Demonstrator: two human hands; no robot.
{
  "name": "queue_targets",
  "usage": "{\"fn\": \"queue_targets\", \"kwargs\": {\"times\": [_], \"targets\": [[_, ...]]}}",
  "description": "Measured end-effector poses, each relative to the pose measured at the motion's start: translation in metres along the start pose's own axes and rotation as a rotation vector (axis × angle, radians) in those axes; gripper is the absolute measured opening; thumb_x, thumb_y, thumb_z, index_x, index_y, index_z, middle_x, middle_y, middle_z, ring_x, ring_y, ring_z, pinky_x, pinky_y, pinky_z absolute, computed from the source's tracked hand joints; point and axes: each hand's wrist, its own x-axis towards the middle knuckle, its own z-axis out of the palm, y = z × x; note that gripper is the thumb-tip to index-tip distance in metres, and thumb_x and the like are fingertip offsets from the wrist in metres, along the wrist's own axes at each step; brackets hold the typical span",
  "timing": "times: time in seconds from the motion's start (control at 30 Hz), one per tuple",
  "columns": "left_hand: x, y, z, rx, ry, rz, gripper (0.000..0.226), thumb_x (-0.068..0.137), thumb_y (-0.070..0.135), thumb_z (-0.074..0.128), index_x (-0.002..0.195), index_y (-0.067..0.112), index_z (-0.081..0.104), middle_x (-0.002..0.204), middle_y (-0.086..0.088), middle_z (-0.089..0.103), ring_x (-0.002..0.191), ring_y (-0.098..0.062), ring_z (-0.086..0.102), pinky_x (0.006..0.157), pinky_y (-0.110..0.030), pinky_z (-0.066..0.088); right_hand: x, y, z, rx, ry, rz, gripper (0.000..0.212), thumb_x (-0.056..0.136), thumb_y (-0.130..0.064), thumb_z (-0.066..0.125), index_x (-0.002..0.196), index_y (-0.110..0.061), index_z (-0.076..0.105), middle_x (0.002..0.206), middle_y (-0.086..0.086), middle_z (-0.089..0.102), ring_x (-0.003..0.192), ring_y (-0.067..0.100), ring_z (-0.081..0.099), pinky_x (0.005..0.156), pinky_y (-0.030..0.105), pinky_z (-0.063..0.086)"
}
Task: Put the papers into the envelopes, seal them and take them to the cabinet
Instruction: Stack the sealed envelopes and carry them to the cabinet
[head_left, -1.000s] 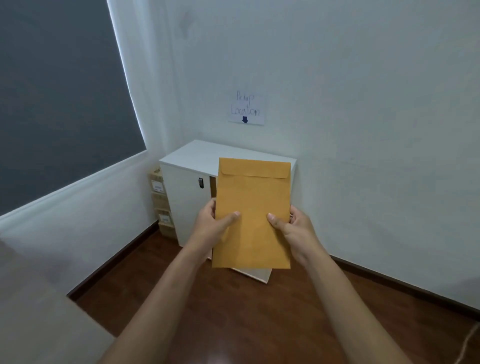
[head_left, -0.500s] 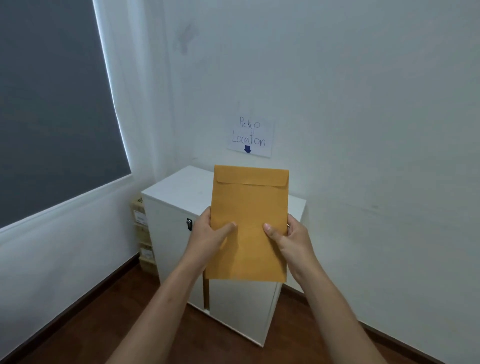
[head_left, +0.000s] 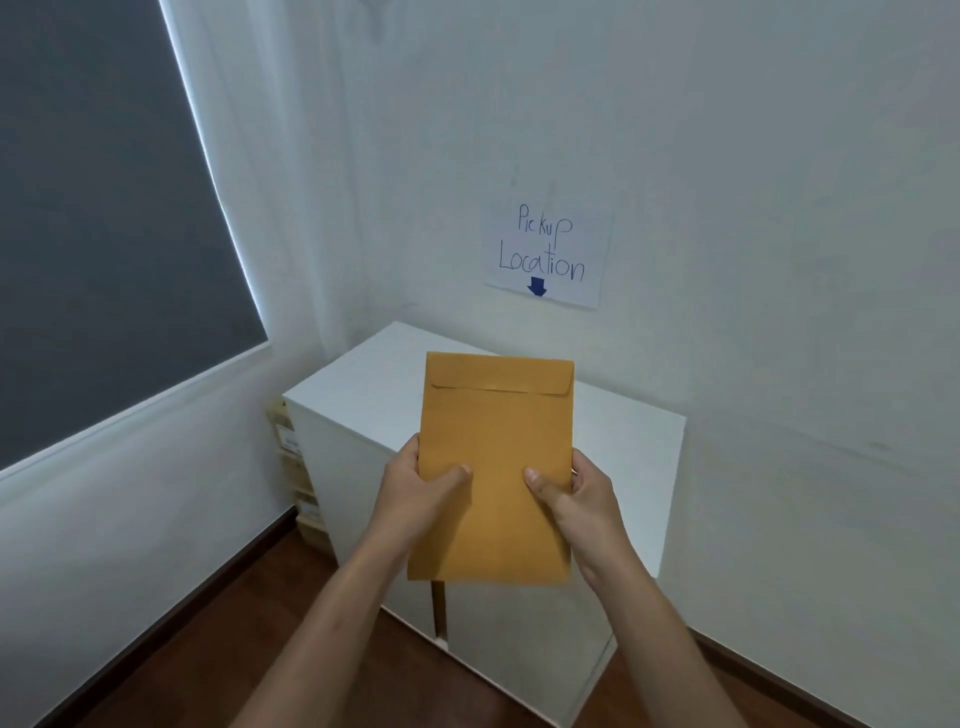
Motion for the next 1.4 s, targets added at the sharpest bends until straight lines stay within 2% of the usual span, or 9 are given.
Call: {"fn": "queue_targets", "kwargs": {"times": [0.1,0.37,0.53,0.67,0.77,0.83,1.13,1.23,1.4], "targets": [[0.045,-0.002,-0.002,0.019,-0.005,-0.012,0.03,0.085,0.031,0.071,0.108,0.043,0.056,0.108,0.014,0.066,0.095,-0.01,0.065,0.069,-0.028,0.054,0.042,0.005,0.013,-0.003,0.011,0.009,0.03,0.087,-0.025,0.073,0.114,-0.03,0.061,0.109,-0.007,0.071,0.095,0.013,0.07,0.08,0.034,0.058],[0.178,-0.01,0.006,0.167,-0.104,-0.017,0.028,0.087,0.039,0.068,0.103,0.05,0.049,0.107,0.026,0.058,0.096,-0.003,0.059,0.068,-0.023,0.047,0.166,0.024,0.036,-0.121,0.139,0.113,0.025,0.086,-0.03,0.072,0.105,-0.034,0.057,0.103,-0.013,0.063,0.093,0.01,0.062,0.084,0.04,0.055],[0.242,-0.033,0.008,0.285,-0.139,-0.05,0.033,0.084,0.039,0.072,0.105,0.04,0.047,0.101,0.023,0.056,0.09,0.0,0.057,0.062,-0.017,0.042,0.218,0.047,0.048,-0.213,0.233,0.178,0.021,0.081,-0.029,0.077,0.095,-0.034,0.062,0.096,-0.013,0.067,0.089,0.01,0.065,0.083,0.039,0.056],[0.292,-0.059,0.011,0.351,-0.16,-0.094,0.053,0.076,0.035,0.082,0.107,0.024,0.041,0.097,0.01,0.057,0.084,-0.002,0.058,0.059,-0.018,0.042,0.25,0.069,0.055,-0.282,0.334,0.215,0.028,0.073,-0.028,0.084,0.091,-0.034,0.063,0.084,-0.013,0.068,0.077,0.004,0.065,0.07,0.028,0.053],[0.326,-0.079,0.013,0.417,-0.214,-0.07,0.053,0.074,0.034,0.084,0.103,0.023,0.041,0.095,0.007,0.057,0.082,-0.005,0.058,0.058,-0.019,0.042,0.268,0.085,0.064,-0.354,0.418,0.229,0.037,0.069,-0.03,0.086,0.096,-0.027,0.061,0.079,-0.016,0.061,0.071,-0.004,0.057,0.058,0.014,0.04],[0.35,-0.09,0.013,0.451,-0.239,-0.031,0.051,0.071,0.032,0.086,0.095,0.025,0.041,0.094,0.006,0.057,0.08,-0.005,0.057,0.058,-0.019,0.04,0.283,0.095,0.074,-0.41,0.482,0.243,0.041,0.067,-0.032,0.087,0.099,-0.024,0.062,0.083,-0.011,0.061,0.072,0.001,0.056,0.057,0.012,0.036],[0.415,-0.122,0.018,0.671,-0.348,0.035,0.055,0.066,0.04,0.086,0.101,0.015,0.05,0.099,0.0,0.052,0.085,-0.019,0.055,0.072,-0.032,0.048,0.328,0.126,0.107,-0.52,0.687,0.441,0.061,0.065,-0.032,0.089,0.113,-0.014,0.056,0.082,-0.008,0.058,0.072,0.01,0.055,0.06,0.018,0.04],[0.42,-0.132,0.021,0.705,-0.359,0.072,0.051,0.068,0.039,0.082,0.102,0.015,0.054,0.099,-0.001,0.052,0.093,-0.023,0.055,0.079,-0.037,0.05,0.336,0.132,0.107,-0.579,0.685,0.499,0.061,0.066,-0.034,0.088,0.114,-0.015,0.055,0.09,-0.004,0.063,0.076,0.011,0.055,0.06,0.019,0.038],[0.428,-0.141,0.023,0.865,-0.371,0.159,0.054,0.073,0.05,0.078,0.108,0.016,0.056,0.105,-0.001,0.053,0.098,-0.019,0.051,0.082,-0.032,0.049,0.344,0.137,0.104,-0.593,0.654,0.576,0.054,0.067,-0.032,0.084,0.11,-0.018,0.055,0.097,-0.003,0.063,0.083,0.014,0.058,0.061,0.023,0.041]]}}
